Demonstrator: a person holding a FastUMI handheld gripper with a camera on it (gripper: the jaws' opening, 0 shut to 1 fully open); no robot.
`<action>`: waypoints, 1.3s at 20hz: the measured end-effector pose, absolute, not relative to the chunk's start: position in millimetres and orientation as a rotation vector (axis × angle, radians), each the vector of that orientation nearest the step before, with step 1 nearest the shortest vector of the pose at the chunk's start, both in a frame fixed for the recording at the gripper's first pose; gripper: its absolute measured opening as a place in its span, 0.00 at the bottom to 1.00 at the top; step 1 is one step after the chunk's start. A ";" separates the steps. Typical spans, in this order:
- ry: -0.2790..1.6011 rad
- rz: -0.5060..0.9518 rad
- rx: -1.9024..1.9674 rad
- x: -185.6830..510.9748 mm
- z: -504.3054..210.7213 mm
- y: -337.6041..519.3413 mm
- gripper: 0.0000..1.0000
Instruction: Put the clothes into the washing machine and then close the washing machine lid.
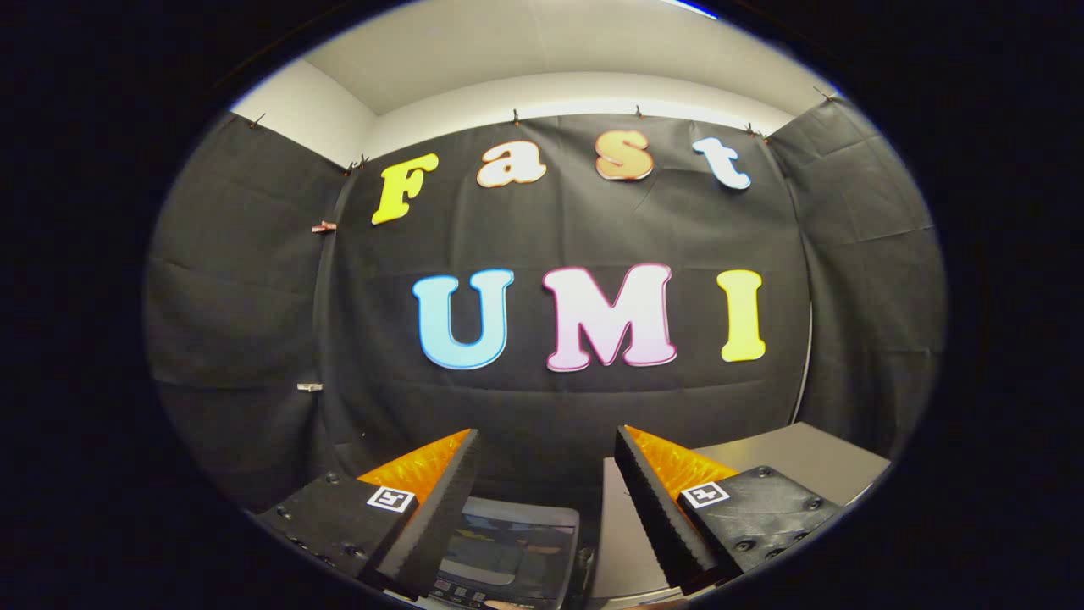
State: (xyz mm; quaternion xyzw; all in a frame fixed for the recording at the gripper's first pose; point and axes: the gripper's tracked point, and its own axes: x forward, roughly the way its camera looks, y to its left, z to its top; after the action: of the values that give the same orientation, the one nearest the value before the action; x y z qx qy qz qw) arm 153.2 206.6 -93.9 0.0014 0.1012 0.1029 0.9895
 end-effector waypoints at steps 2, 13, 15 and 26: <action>0.176 0.217 -0.003 138.7 -76.6 187.4 0.98; 0.116 0.166 -0.049 81.7 -38.7 89.2 0.98; 0.104 0.137 -0.064 74.6 -35.4 73.1 0.98; 0.037 0.099 -0.102 59.9 5.7 56.5 0.98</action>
State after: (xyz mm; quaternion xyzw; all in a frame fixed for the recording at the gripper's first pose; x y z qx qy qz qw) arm 59.9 56.5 5.7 -0.0509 0.0187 0.0492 0.9973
